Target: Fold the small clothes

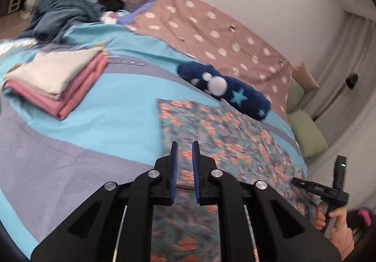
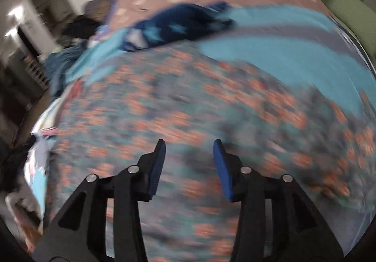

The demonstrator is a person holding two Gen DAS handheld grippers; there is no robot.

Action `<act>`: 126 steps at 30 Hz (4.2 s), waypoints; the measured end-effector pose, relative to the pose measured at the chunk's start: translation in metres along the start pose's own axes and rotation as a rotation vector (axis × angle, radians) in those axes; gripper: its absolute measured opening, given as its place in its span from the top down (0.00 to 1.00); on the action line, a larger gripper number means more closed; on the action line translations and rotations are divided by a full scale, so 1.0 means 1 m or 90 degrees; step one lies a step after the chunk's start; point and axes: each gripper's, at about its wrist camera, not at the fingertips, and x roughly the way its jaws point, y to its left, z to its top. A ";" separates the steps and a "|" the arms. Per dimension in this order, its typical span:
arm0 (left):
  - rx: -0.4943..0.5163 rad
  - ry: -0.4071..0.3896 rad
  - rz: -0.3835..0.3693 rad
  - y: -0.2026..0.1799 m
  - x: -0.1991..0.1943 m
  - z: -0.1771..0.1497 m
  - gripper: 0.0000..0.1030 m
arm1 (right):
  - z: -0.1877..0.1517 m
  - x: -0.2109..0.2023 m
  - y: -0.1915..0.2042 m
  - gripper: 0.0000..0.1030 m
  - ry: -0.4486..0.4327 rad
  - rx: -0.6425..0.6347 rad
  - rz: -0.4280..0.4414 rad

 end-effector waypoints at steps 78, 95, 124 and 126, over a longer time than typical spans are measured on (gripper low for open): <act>0.061 0.122 -0.123 -0.142 0.158 -0.037 0.01 | -0.036 -0.081 -0.119 0.50 -0.097 0.214 0.168; 0.018 0.109 -0.176 -0.134 0.145 -0.026 0.02 | 0.028 -0.070 -0.001 0.88 -0.192 0.041 0.143; -0.008 0.158 -0.305 -0.135 0.140 -0.022 0.02 | -0.009 -0.042 0.050 0.62 -0.110 -0.180 0.041; -0.018 0.175 -0.314 -0.133 0.144 -0.024 0.02 | -0.015 -0.031 0.057 0.59 -0.091 -0.198 0.038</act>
